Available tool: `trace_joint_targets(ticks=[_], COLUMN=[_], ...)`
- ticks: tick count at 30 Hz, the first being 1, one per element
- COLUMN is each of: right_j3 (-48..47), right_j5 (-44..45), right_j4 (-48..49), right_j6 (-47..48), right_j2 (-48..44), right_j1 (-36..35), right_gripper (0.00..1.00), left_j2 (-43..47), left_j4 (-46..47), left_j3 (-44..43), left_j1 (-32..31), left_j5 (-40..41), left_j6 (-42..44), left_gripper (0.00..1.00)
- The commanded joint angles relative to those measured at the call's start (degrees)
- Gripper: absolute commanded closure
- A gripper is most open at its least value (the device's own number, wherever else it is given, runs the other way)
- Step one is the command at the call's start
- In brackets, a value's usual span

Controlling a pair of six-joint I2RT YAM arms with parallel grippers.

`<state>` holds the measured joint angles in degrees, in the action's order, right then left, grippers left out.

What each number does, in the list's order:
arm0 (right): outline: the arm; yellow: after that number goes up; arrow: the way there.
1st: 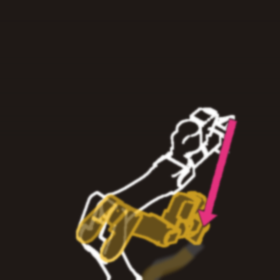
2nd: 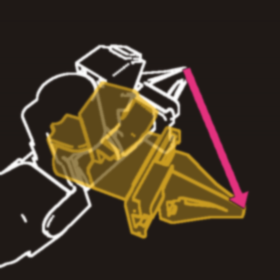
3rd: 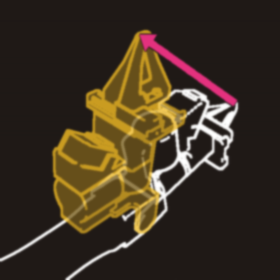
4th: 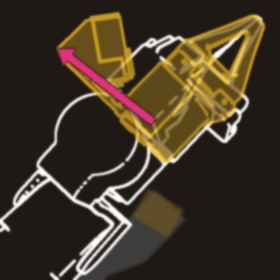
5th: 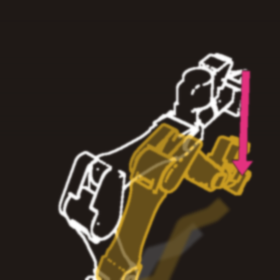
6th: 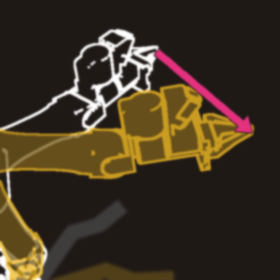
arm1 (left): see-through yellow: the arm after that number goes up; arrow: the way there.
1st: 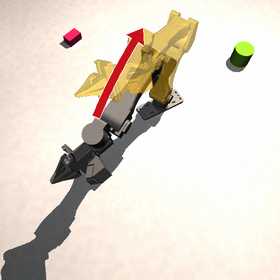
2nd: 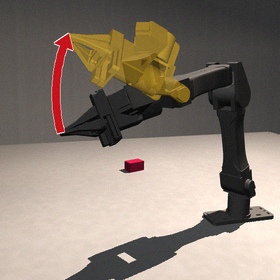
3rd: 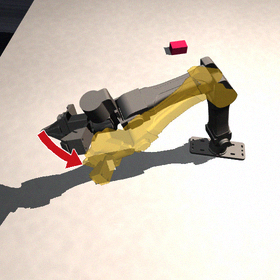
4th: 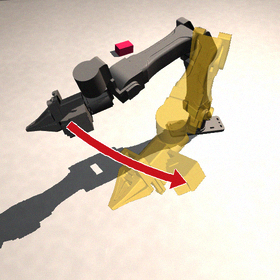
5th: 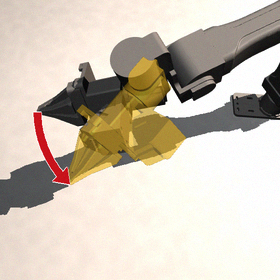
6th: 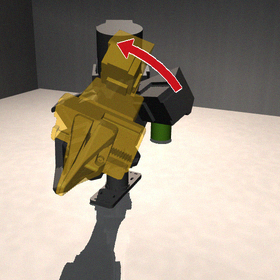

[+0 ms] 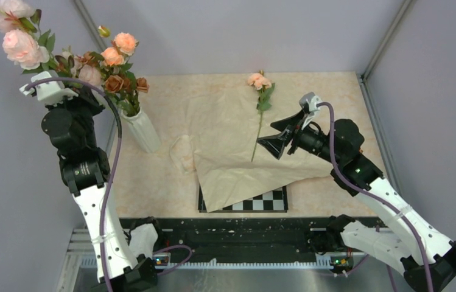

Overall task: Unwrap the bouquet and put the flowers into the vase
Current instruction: Insert the fake flower into the vase.

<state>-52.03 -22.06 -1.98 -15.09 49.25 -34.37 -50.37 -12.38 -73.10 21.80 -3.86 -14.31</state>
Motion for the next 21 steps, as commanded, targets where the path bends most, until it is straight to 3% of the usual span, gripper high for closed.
trace_joint_targets(ticks=[1,12,21], right_j3=[1.0,2.4,3.3], right_j5=[0.6,2.4,3.6], right_j4=[0.4,-0.6,-1.6], right_j6=[0.2,0.1,0.0], right_j2=[-1.2,-5.2,-7.8], right_j1=[0.5,0.6,0.6], right_gripper=[0.21,0.21,0.21], left_j2=[0.1,-3.0,-3.6], left_j4=[7.6,14.5,20.6], left_j3=[-1.0,-0.2,5.7], left_j1=[1.2,2.5,2.9], left_j5=[0.9,-0.5,-4.4], left_j6=[-2.9,-3.6,-1.5], left_gripper=[1.00,1.00,1.00])
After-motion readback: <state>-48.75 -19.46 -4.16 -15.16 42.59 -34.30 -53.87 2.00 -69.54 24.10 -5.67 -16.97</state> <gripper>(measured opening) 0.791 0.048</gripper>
